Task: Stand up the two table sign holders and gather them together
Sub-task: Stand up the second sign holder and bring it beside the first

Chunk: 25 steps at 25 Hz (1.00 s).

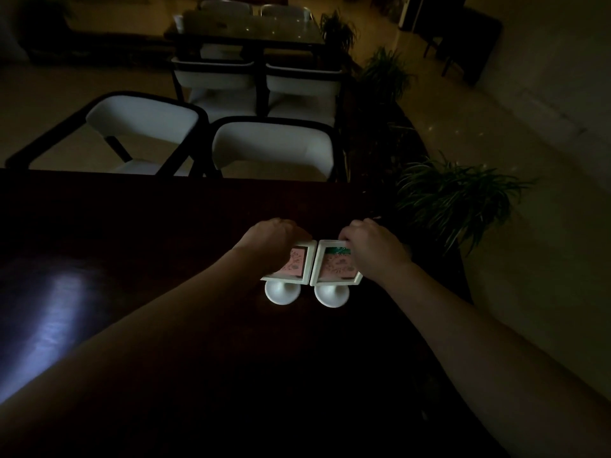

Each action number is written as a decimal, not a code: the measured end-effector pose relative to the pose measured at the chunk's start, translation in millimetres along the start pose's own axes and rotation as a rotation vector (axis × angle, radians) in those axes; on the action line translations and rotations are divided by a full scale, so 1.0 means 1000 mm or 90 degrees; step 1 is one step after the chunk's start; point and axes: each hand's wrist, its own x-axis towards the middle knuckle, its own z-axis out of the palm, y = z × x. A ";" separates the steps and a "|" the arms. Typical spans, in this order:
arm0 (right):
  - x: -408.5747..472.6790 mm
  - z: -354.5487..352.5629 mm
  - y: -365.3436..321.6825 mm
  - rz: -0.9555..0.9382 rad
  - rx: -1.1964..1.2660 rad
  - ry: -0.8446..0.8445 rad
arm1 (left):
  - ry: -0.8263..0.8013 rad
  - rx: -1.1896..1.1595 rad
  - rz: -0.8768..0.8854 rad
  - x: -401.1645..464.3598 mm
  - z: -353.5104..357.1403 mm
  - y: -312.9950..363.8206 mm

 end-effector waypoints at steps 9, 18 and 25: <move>0.002 -0.004 -0.002 0.018 -0.014 -0.009 | 0.014 0.000 -0.012 0.007 0.004 0.003; 0.000 0.003 -0.004 0.025 -0.037 0.009 | 0.018 0.009 -0.009 0.006 0.010 0.004; 0.001 0.004 -0.007 0.043 -0.036 0.022 | 0.016 0.012 -0.027 0.004 0.011 0.003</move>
